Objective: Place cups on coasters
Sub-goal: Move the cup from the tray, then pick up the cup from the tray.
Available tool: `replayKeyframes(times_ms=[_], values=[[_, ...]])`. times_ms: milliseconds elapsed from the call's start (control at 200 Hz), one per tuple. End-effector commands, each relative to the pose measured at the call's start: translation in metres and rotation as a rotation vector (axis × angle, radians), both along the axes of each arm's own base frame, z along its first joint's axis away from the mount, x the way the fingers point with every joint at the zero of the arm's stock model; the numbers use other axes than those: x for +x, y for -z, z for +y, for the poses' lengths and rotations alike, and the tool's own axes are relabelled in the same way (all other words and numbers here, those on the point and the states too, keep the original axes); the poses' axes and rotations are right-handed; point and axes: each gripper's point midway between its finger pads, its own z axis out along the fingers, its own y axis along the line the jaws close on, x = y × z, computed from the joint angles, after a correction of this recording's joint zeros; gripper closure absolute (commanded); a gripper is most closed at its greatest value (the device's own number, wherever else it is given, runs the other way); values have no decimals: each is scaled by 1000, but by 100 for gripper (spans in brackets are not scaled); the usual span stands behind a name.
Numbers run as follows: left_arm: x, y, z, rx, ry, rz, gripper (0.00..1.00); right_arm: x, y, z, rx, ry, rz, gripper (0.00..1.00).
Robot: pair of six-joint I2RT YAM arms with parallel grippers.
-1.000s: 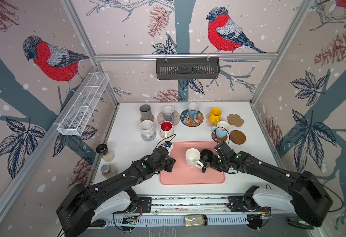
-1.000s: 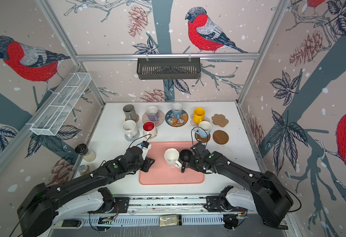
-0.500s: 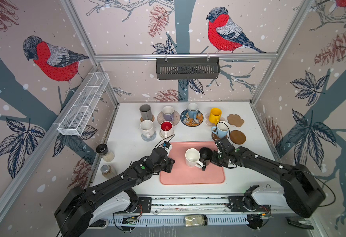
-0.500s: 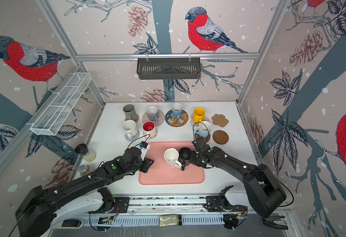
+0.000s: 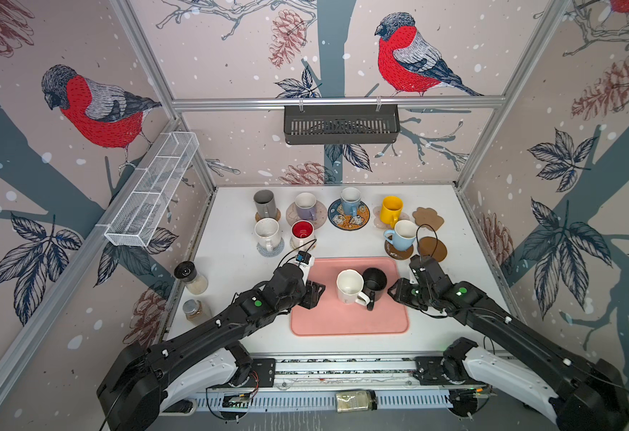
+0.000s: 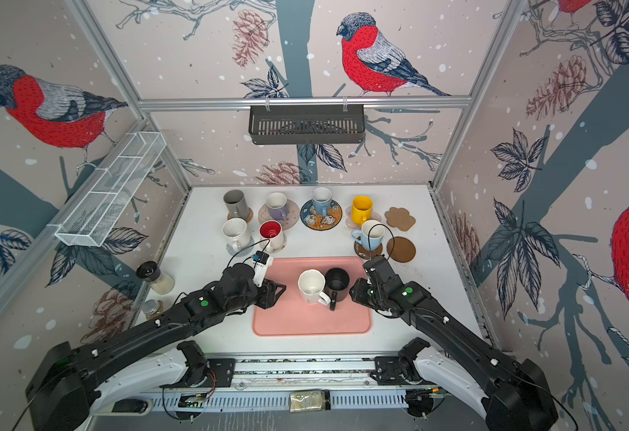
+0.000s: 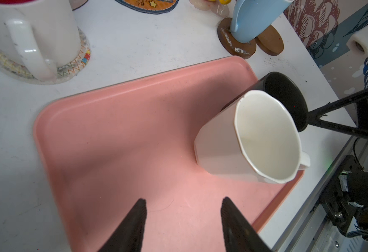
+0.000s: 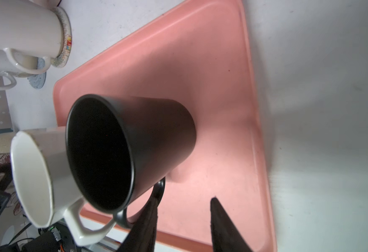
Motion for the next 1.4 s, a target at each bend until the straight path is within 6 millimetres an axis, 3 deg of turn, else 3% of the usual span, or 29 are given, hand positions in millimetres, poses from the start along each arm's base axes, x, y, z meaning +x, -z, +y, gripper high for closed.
replayKeyframes(times_ms=[0, 105, 215, 390, 655, 1396], values=[[10, -24, -5, -29, -2, -89, 31, -13, -9, 9, -24, -115, -19, 56], [14, -35, 1, -13, -18, -125, 22, -24, -16, 29, -57, -240, -35, 59], [16, -45, 10, 6, -49, -152, 4, -28, -27, 50, -105, -342, -74, 61], [13, -52, 15, 10, -51, -165, 3, -28, -37, 70, -153, -426, -117, 61], [12, -52, 21, 17, -69, -172, 3, -27, -35, 78, -163, -460, -134, 52], [8, -40, 22, -9, -77, -150, 3, -37, -18, 111, -124, -557, -97, 61]])
